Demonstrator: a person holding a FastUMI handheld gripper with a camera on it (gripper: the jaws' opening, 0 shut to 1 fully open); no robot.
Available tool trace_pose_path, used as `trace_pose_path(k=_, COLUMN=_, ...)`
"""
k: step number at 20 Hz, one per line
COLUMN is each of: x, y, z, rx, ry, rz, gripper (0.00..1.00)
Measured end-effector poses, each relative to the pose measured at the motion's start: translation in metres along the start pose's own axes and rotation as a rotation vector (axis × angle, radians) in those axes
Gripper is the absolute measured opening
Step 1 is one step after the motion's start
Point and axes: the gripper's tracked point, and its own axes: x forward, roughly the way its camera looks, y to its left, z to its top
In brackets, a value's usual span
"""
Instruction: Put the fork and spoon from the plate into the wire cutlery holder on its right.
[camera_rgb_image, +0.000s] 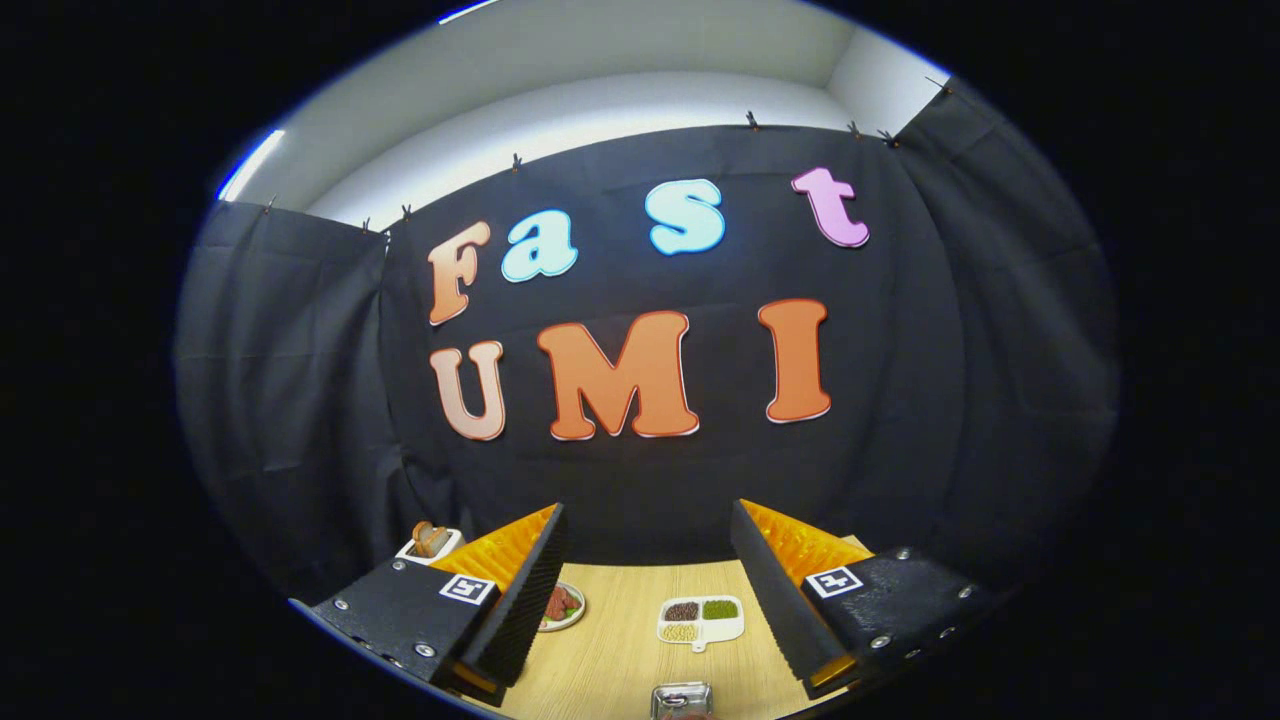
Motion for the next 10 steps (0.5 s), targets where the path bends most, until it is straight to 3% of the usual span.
trace_pose_path(k=4, x=-0.004, y=0.003, z=0.035, rx=-0.019, ry=-0.149, rz=0.001, gripper=0.97)
trace_pose_path(k=10, x=-0.011, y=0.009, z=0.048, rx=-0.068, ry=-0.211, rz=-0.015, gripper=0.97)
